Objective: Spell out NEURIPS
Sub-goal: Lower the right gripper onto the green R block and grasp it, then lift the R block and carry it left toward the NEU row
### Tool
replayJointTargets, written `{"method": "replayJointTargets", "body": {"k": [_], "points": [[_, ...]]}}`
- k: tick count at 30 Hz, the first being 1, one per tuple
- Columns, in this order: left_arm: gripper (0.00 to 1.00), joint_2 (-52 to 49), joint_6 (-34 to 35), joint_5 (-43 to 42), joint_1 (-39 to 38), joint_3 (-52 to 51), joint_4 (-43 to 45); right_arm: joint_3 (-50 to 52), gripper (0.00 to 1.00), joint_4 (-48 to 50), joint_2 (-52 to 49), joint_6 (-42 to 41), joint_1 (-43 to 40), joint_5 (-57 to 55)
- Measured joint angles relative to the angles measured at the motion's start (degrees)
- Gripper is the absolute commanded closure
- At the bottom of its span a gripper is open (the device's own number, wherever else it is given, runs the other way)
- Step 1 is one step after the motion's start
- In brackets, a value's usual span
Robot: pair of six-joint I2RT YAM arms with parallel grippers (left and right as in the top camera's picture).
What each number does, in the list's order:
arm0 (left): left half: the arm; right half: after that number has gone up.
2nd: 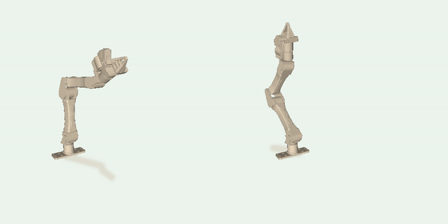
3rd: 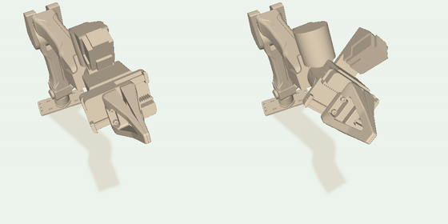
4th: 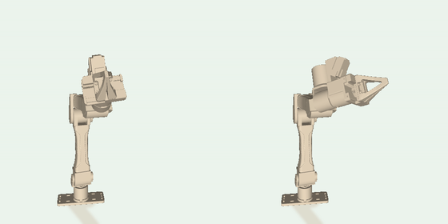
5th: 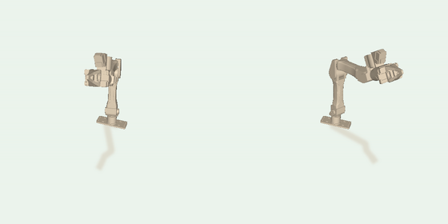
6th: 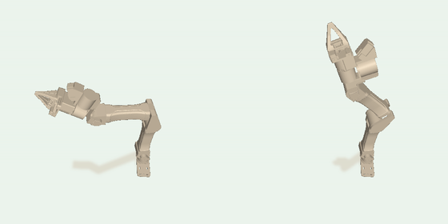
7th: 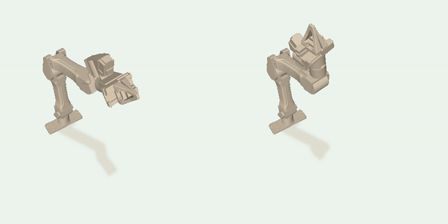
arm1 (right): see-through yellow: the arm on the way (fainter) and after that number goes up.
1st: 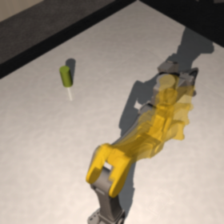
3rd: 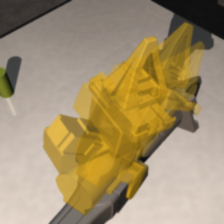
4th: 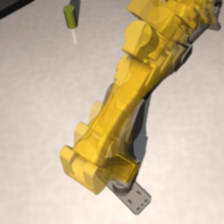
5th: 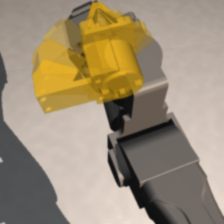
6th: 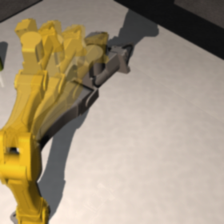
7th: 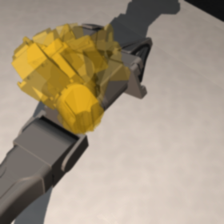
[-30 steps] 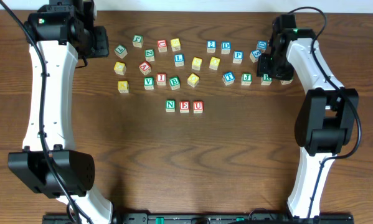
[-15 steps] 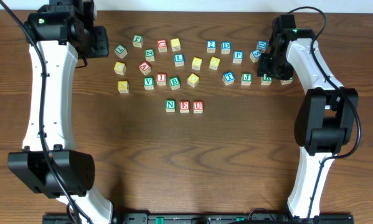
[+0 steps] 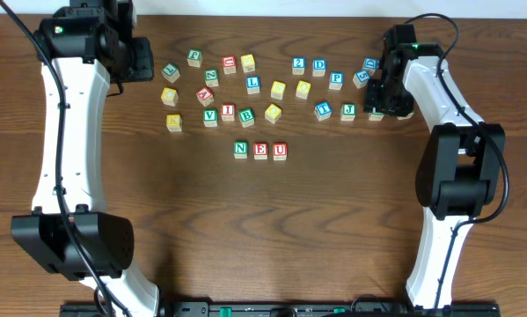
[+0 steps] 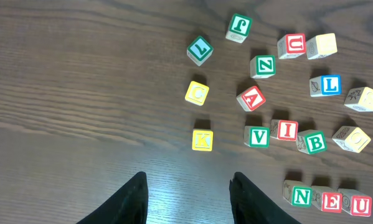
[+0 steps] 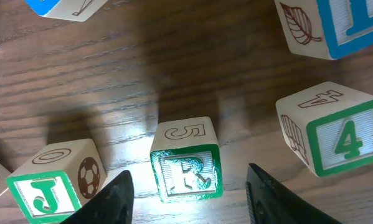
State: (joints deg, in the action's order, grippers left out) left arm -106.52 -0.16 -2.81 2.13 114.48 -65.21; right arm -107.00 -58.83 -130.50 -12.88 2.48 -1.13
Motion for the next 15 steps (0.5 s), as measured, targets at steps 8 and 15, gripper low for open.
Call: {"method": "replayJointTargets", "body": {"k": [8,15], "points": [[0.58,0.0,0.0,0.02,0.0,0.0,0.0,0.0,0.55,0.0,0.0,-0.07,0.0,-0.02],[0.58,0.0,0.0,0.0,0.0,0.0,0.0,0.46,0.57,0.26,-0.07,-0.04,0.0,-0.02]]}}
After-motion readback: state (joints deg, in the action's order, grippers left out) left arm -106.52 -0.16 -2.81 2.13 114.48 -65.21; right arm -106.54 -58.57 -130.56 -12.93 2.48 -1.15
